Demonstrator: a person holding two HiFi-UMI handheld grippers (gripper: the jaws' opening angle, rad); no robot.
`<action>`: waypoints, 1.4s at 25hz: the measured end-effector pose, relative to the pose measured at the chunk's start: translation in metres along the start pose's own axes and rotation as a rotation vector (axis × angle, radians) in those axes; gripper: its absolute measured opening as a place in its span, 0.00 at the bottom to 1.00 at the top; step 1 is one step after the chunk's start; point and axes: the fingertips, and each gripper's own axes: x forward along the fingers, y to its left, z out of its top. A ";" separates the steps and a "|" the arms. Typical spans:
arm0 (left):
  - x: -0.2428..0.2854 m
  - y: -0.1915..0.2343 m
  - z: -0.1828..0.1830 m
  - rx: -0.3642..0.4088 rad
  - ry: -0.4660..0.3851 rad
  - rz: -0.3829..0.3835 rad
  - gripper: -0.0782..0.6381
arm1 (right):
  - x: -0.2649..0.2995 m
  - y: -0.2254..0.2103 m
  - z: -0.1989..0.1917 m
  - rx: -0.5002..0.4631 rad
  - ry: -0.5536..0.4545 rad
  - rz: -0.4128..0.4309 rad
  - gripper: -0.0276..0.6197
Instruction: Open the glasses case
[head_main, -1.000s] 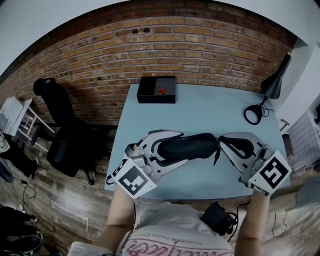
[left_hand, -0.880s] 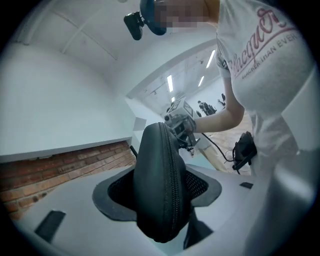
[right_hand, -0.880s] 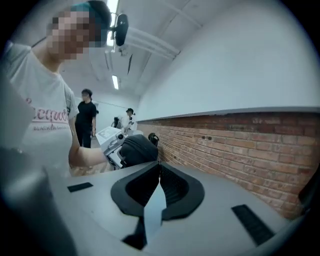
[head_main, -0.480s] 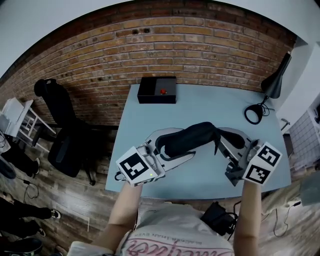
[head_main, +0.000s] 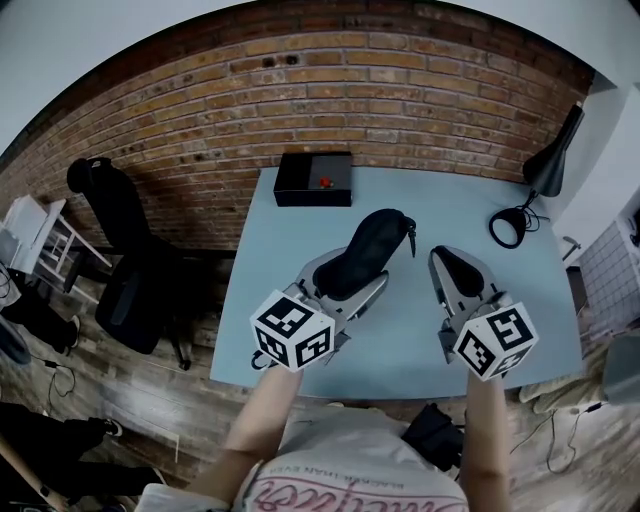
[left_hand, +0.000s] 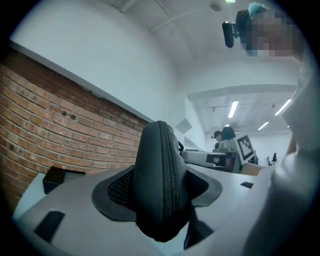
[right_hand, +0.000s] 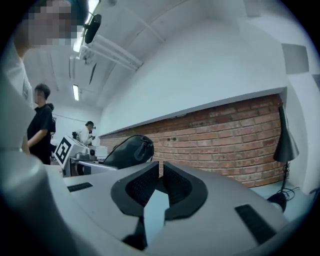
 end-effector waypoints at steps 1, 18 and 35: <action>0.001 0.007 0.000 0.017 0.008 0.050 0.48 | -0.001 -0.002 -0.001 -0.018 -0.003 -0.025 0.07; 0.017 0.028 0.013 0.315 -0.080 0.421 0.49 | -0.001 0.010 -0.008 -0.221 -0.082 -0.171 0.07; 0.031 0.003 -0.017 0.394 0.040 0.260 0.49 | 0.005 0.032 -0.009 0.018 -0.115 -0.015 0.08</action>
